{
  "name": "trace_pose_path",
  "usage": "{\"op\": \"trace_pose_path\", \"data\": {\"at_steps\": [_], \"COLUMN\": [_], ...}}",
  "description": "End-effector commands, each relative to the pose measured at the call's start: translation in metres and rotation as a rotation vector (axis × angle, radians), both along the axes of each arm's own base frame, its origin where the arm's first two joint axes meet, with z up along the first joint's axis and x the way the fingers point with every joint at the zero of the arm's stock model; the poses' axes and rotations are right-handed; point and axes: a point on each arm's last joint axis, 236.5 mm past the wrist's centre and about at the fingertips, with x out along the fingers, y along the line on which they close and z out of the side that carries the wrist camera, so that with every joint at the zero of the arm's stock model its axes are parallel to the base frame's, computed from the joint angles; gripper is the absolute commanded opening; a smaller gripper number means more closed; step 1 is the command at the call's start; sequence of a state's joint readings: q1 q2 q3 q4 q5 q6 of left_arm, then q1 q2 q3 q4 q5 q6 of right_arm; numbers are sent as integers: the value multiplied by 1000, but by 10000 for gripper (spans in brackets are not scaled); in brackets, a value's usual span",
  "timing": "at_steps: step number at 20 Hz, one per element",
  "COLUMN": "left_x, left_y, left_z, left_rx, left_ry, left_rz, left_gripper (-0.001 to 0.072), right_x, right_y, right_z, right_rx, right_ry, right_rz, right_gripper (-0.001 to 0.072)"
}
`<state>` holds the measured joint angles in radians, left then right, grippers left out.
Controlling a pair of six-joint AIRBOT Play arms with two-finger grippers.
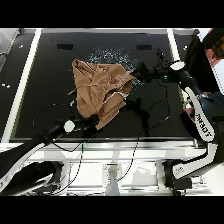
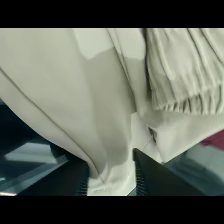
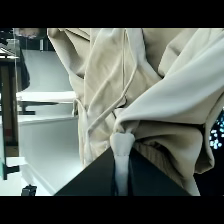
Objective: Fold the clothes and pants, and hang the long-sleeved shirts on hangers.
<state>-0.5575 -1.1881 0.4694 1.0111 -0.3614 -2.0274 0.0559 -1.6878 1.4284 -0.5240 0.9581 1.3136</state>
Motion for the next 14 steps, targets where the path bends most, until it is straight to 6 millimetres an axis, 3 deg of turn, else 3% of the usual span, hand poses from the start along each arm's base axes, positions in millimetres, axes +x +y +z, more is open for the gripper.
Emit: {"op": "trace_pose_path", "data": {"at_steps": [1,2,4,7,9,12,14], "left_x": [6,9,14,26,36,60,78], "left_y": [-3,-3,-3,7,28,76,118], "left_z": [-7,-7,-6,-3,1,22,48], "left_rx": [-38,-43,-46,-42,-3,49,85], "left_ry": [18,13,-6,-35,-63,-130,-217], "left_rz": [80,92,102,133,129,181,248], "left_gripper": [329,283,19,15,15,14,14], "right_x": [5,7,14,28,43,62,69], "right_y": [-5,-7,-12,-33,-60,-109,-146], "right_z": [5,8,17,32,55,98,124], "right_rx": [-50,-65,-108,-200,-243,-272,-286], "right_ry": [-37,-53,-95,-169,-232,-318,-365], "right_rz": [14,17,23,18,-21,-114,-181], "right_gripper": [37,36,37,37,36,36,36]}}
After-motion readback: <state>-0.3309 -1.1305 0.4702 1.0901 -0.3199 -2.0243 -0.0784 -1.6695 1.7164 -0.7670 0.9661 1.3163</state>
